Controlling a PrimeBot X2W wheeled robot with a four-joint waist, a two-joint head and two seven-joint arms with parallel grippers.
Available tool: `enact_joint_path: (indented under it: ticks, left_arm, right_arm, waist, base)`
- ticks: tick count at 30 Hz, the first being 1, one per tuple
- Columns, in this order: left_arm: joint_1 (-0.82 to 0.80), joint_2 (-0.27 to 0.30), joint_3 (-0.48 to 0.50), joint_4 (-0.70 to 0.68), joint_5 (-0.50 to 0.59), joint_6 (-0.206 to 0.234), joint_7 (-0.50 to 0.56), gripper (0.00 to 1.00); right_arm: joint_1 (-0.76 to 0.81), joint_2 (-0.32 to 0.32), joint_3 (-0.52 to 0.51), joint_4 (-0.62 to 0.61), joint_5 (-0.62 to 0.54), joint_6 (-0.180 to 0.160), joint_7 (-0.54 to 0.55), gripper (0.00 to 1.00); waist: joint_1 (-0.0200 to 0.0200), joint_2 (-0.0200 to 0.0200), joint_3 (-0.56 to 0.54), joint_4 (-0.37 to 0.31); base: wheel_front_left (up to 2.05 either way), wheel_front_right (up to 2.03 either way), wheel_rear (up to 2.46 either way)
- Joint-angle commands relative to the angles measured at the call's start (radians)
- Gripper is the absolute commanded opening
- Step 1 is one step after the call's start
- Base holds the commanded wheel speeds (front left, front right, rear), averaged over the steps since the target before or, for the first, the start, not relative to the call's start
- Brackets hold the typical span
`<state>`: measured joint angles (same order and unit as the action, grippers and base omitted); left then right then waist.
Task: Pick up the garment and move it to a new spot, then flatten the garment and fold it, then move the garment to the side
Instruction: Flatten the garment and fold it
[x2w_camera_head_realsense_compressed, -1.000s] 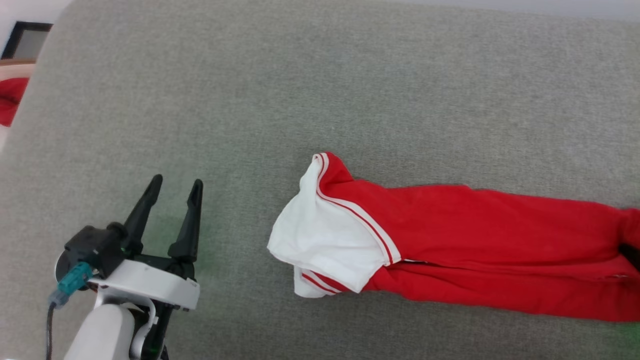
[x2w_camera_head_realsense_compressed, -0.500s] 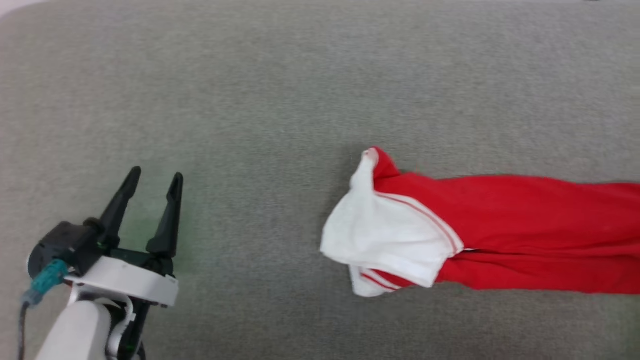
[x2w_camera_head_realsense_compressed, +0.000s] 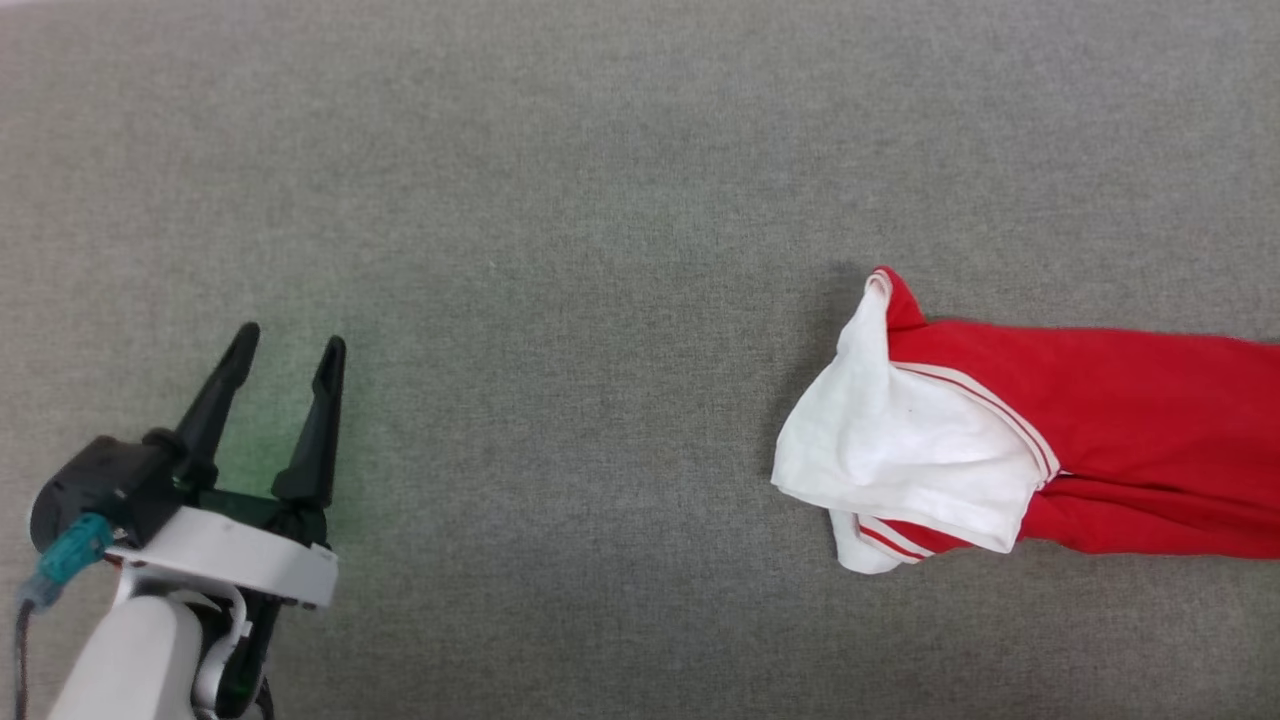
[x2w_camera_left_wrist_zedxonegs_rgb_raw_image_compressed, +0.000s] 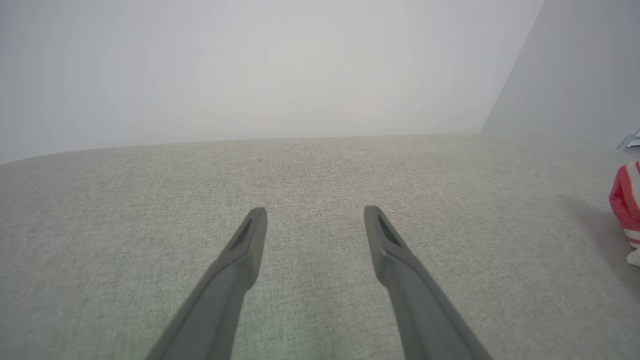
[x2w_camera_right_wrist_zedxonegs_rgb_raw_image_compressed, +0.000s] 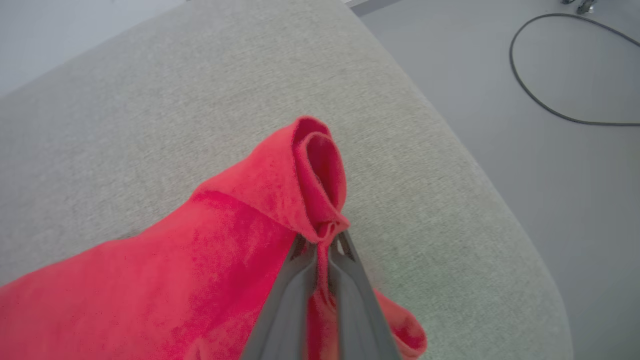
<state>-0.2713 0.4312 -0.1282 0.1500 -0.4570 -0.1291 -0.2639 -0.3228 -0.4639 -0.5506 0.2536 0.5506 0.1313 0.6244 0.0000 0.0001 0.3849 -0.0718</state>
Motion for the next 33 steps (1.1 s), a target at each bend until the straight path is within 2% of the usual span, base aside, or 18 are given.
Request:
enact_joint_path:
  ticks: [1,8,18,22,27,33]
  left_arm:
    - [0.003,-0.009,-0.001,0.008,0.0,-0.002,0.001,1.0]
    - [0.035,-0.048,0.001,0.033,-0.001,-0.002,0.001,1.0]
    - [0.071,-0.094,0.005,0.053,-0.009,-0.002,0.001,1.0]
    - [0.069,-0.106,-0.001,0.056,-0.009,-0.002,0.001,1.0]
    - [0.064,-0.111,-0.002,0.06,-0.011,-0.002,0.001,1.0]
    - [0.054,-0.111,0.0,0.055,-0.018,-0.002,0.001,1.0]
  right_arm:
    - [0.007,0.008,0.036,-0.005,0.006,-0.001,-0.007,0.0]
    - [0.089,0.006,0.176,-0.095,0.045,-0.001,0.0,0.0]
    - [0.128,0.09,0.415,-0.401,0.064,-0.001,0.082,0.0]
    - [0.108,0.131,0.507,-0.479,0.066,-0.001,0.117,0.0]
    - [0.073,0.172,0.6,-0.514,0.05,-0.001,0.124,0.0]
    - [0.042,0.19,0.679,-0.489,0.034,-0.001,0.117,0.0]
  waist:
    - [0.0,-0.0001,-0.019,0.001]
    - [0.0,-0.0001,-0.079,0.015]
    - [0.0,-0.0001,-0.13,0.05]
    - [0.0,-0.0001,-0.134,0.077]
    - [0.0,-0.0001,-0.13,0.109]
    - [0.0,-0.0001,-0.114,0.137]
  base:
    - [0.0,0.0,0.0]
    - [0.0,0.0,0.0]
    - [0.0,0.0,0.0]
    - [0.0,0.0,0.0]
    - [0.0,0.0,0.0]
    - [0.0,0.0,0.0]
